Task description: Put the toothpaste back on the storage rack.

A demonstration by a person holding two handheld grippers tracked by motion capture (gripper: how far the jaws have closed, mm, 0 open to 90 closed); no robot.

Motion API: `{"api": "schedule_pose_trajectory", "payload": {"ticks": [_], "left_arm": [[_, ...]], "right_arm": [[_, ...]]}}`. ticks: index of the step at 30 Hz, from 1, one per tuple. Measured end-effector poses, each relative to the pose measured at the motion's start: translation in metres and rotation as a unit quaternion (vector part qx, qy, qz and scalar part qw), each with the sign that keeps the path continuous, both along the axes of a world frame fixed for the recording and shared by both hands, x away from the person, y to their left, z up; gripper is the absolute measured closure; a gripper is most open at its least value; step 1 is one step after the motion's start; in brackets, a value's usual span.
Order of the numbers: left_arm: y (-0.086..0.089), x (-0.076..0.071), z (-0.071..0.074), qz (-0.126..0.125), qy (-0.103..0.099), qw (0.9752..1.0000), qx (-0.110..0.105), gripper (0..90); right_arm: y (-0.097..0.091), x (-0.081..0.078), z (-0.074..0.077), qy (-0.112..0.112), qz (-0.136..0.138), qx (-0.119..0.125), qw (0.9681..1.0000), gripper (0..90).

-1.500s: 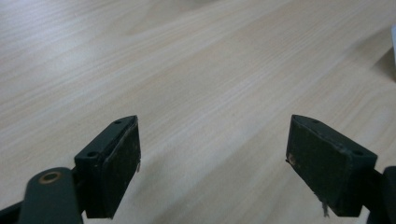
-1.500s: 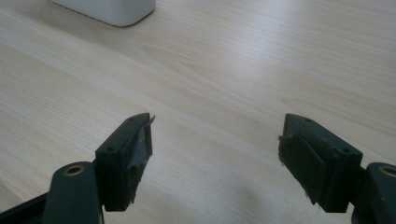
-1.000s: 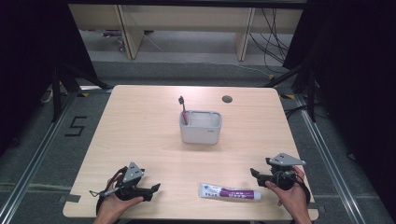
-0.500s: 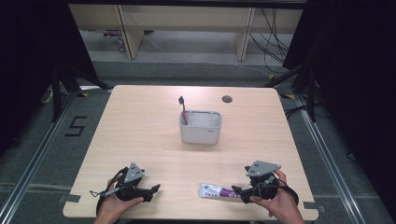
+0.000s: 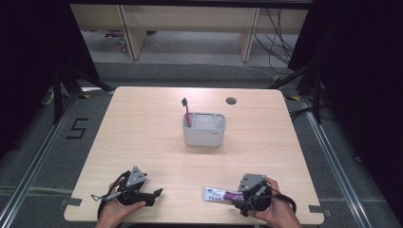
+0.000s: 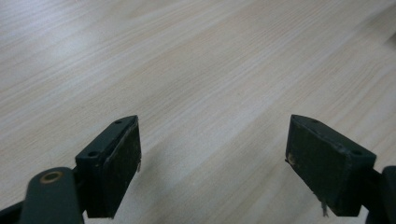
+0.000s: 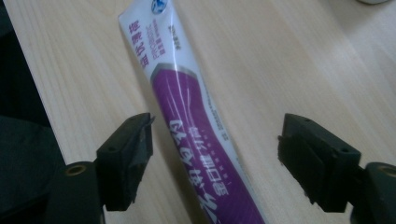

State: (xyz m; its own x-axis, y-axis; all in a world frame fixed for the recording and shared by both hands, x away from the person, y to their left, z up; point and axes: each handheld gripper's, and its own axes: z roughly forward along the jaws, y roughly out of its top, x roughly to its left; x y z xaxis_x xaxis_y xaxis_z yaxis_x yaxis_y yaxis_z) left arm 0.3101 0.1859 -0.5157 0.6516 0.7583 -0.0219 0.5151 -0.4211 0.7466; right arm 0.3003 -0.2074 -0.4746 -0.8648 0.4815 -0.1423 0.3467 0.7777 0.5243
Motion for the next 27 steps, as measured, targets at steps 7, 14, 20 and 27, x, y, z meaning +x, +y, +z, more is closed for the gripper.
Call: {"api": "schedule_pose_trajectory", "payload": {"ticks": [7, 14, 20, 27], "left_arm": [[0.002, 0.000, 0.001, 0.001, 0.000, 1.0000, 0.005, 18.0], [0.003, 0.000, 0.001, 0.001, 0.001, 1.0000, 0.006, 18.1], [0.003, 0.000, 0.001, -0.002, -0.003, 1.0000, 0.008, 18.1], [0.003, -0.001, 0.001, -0.001, -0.005, 1.0000, 0.008, 18.6]], "right_arm": [[0.005, 0.000, -0.004, 0.004, 0.015, -0.029, 0.9994, 45.5], [0.010, 0.001, -0.006, 0.008, 0.032, -0.051, 0.9981, 53.3], [0.018, 0.002, -0.007, 0.005, 0.046, -0.084, 0.9953, 56.5], [0.023, 0.007, -0.006, 0.021, 0.043, -0.101, 0.9937, 61.3]]}}
